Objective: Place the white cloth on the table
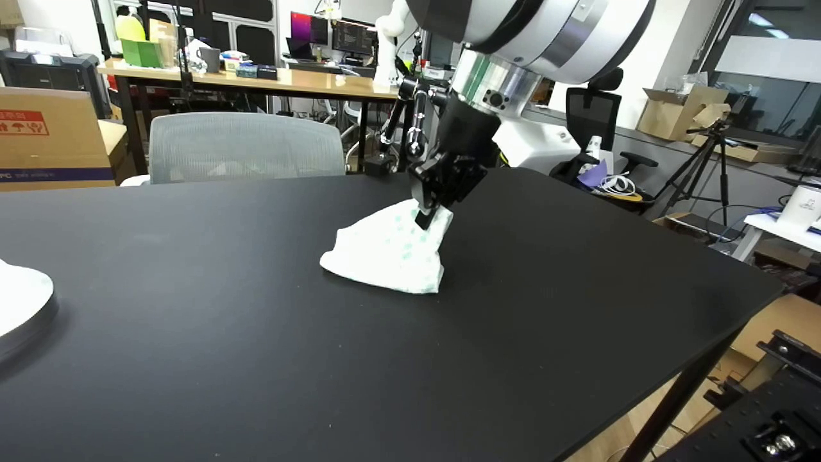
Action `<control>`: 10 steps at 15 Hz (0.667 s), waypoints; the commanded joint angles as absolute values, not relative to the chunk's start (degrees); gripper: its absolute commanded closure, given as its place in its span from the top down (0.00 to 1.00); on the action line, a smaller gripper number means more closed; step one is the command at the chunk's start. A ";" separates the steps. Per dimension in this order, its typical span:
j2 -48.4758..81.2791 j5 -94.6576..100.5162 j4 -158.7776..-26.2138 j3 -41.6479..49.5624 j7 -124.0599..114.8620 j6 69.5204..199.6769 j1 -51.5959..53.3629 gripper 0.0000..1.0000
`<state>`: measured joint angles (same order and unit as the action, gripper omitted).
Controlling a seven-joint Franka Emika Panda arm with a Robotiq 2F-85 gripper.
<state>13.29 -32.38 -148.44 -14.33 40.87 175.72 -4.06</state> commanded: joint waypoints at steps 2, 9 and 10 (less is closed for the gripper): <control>13.13 -31.76 -148.66 -13.74 40.81 175.73 -3.91 0.55; 7.37 -30.12 -151.32 -12.69 38.53 174.25 -0.73 0.99; 6.68 -29.95 -151.62 -12.60 38.48 174.08 -0.40 1.00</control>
<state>10.82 -31.44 -149.42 -13.80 40.77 175.51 -2.01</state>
